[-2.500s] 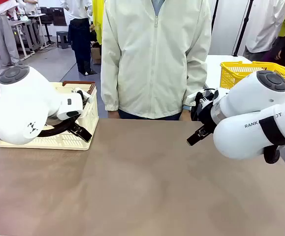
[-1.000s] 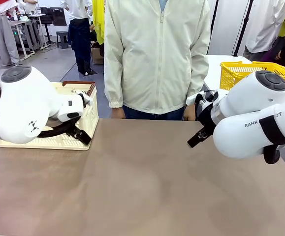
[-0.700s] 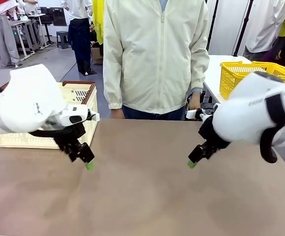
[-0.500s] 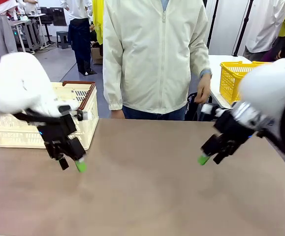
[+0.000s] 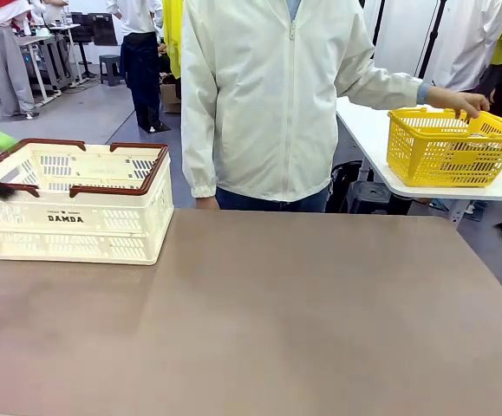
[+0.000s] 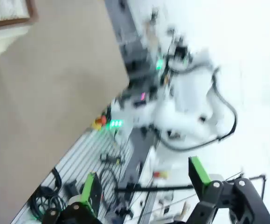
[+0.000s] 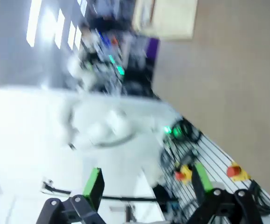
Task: Place the drinks into the Shopping basket.
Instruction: Pick up one drink and place it into the Shopping basket.
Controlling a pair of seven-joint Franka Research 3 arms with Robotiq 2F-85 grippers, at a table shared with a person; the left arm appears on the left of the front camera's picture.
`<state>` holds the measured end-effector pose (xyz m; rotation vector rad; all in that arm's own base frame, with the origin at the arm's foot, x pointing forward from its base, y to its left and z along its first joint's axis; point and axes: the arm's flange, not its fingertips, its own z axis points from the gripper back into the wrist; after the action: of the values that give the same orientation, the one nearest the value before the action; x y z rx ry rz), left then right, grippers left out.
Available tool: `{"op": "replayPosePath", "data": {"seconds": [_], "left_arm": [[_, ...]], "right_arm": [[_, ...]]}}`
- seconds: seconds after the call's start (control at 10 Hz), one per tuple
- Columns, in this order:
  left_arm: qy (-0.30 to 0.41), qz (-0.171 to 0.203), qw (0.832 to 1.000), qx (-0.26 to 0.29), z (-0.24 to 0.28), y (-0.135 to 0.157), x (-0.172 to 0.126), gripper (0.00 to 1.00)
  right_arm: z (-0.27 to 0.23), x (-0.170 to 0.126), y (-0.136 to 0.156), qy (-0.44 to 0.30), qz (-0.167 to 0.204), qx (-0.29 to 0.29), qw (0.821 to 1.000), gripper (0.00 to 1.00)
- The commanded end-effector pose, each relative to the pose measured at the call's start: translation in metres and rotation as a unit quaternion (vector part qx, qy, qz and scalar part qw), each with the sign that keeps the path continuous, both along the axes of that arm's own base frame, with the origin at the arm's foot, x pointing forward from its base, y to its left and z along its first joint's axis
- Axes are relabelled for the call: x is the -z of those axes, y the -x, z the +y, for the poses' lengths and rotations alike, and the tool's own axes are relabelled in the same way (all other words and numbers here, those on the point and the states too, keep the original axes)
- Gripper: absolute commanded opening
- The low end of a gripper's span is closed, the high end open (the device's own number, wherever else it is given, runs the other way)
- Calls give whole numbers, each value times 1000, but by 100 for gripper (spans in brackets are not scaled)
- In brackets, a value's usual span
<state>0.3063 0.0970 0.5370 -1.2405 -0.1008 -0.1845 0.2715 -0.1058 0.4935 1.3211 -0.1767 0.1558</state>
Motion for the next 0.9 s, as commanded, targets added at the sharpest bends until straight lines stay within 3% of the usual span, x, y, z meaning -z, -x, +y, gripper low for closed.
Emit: {"op": "replayPosePath", "data": {"seconds": [0.0,0.2,0.3,0.4,0.5,0.8], "left_arm": [[81,-18,981,-176,59,14,33,100],[110,-4,956,-271,120,44,64,100],[84,5,951,-299,127,46,73,100],[86,17,968,-235,127,51,52,100],[86,17,968,-235,127,51,52,100],[86,17,968,-235,127,51,52,100]], "right_arm": [[-52,31,20,-99,-46,140,984,100],[-93,51,47,-142,-70,246,956,100],[-93,59,46,-133,-67,257,955,100],[-76,65,38,-55,-101,270,956,100],[-125,47,56,-134,-38,259,956,100],[-125,47,56,-134,-38,259,956,100]]}}
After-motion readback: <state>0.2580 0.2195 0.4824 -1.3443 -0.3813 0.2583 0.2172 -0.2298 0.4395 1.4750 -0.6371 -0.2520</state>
